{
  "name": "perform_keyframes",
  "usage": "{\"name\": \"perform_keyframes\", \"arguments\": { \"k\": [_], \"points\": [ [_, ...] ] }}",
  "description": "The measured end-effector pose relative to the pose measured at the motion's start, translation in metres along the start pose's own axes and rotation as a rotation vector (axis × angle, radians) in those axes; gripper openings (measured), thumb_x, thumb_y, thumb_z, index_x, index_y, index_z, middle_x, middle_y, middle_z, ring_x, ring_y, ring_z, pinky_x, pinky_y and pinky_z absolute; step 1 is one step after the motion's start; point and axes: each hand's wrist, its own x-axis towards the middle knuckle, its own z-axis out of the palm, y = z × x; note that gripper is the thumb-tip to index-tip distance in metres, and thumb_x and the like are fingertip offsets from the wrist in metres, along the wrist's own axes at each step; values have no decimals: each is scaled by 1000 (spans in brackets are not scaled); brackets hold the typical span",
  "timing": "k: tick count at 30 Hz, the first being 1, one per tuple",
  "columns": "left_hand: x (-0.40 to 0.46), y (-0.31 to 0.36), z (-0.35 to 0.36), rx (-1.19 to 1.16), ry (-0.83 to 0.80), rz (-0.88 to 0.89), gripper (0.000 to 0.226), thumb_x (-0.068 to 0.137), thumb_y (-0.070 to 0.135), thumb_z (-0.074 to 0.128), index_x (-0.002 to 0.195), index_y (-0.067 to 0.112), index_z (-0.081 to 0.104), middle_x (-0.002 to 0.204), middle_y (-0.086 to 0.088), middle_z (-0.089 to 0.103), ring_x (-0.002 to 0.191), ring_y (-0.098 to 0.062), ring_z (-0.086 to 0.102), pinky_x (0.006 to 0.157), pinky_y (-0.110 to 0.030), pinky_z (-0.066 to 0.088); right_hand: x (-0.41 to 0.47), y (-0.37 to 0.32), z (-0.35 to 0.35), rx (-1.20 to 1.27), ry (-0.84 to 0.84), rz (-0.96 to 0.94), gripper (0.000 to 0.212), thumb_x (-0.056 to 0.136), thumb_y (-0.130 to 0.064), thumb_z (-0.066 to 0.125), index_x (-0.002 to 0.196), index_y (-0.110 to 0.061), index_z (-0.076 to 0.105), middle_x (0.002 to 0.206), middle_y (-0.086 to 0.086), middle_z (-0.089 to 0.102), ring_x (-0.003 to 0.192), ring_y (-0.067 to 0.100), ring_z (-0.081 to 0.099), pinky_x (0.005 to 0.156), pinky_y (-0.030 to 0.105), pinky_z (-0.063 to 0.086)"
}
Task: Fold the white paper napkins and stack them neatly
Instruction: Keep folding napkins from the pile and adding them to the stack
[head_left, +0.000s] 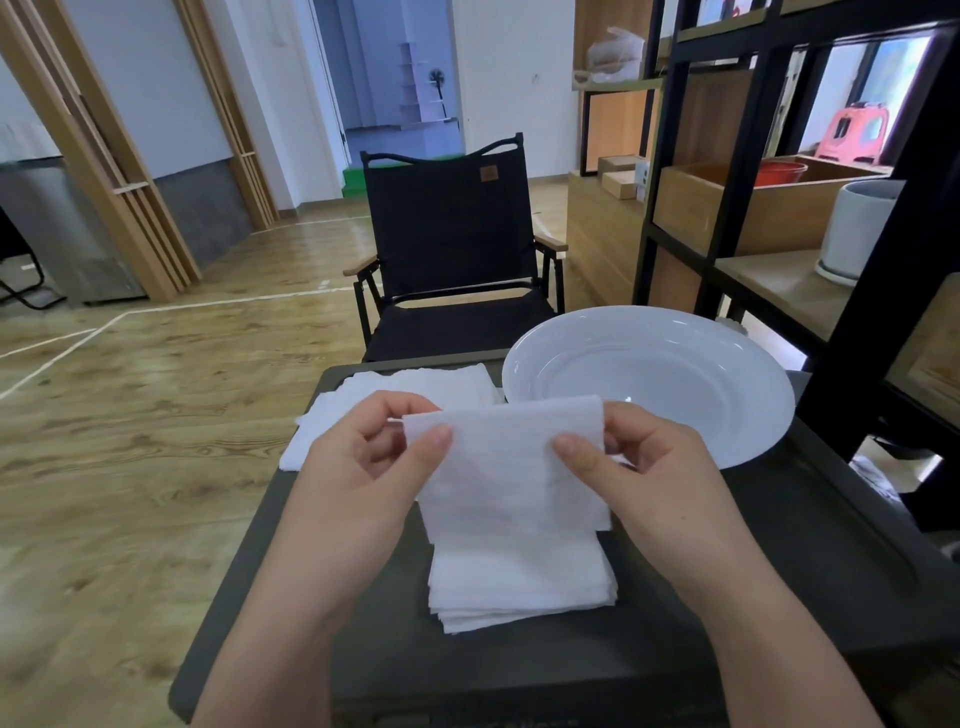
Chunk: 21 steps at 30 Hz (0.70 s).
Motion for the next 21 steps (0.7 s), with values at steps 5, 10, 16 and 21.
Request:
{"name": "perform_keyframes", "arguments": {
  "k": [5, 10, 16, 21],
  "points": [
    [9, -23, 4, 246, 73, -62, 10, 87, 32, 66, 78, 32, 71, 59, 8, 55, 59, -8, 47, 61, -19, 40, 2, 8, -3, -54, -87, 198, 22, 96, -28, 59, 94, -14, 76, 85, -3, 78, 81, 14, 74, 79, 33, 56],
    [13, -40, 12, 464, 99, -146, 17, 87, 30, 64, 71, 32, 70, 46, 15, 52, 46, 0, 46, 50, -19, 34, 4, 19, -3, -349, -41, 319, 44, 83, -34, 66, 79, 9, 56, 64, 13, 43, 57, 18, 41, 55, 31, 39],
    [15, -46, 15, 632, 130, -219, 7, 83, 36, 68, 86, 33, 63, 49, 8, 52, 50, -3, 50, 46, -21, 31, 1, 18, 0, -570, -23, 347, 32, 83, -34, 67, 79, -2, 67, 68, 14, 69, 53, 15, 58, 51, 23, 46],
    [21, -51, 7, 704, 328, -92, 14, 87, 35, 63, 99, 30, 57, 72, 7, 62, 70, -11, 61, 58, -29, 44, 1, 14, -3, -568, 4, 361, 25, 83, -37, 67, 73, -15, 61, 66, 0, 69, 55, 12, 60, 54, 24, 50]
  ]
}}
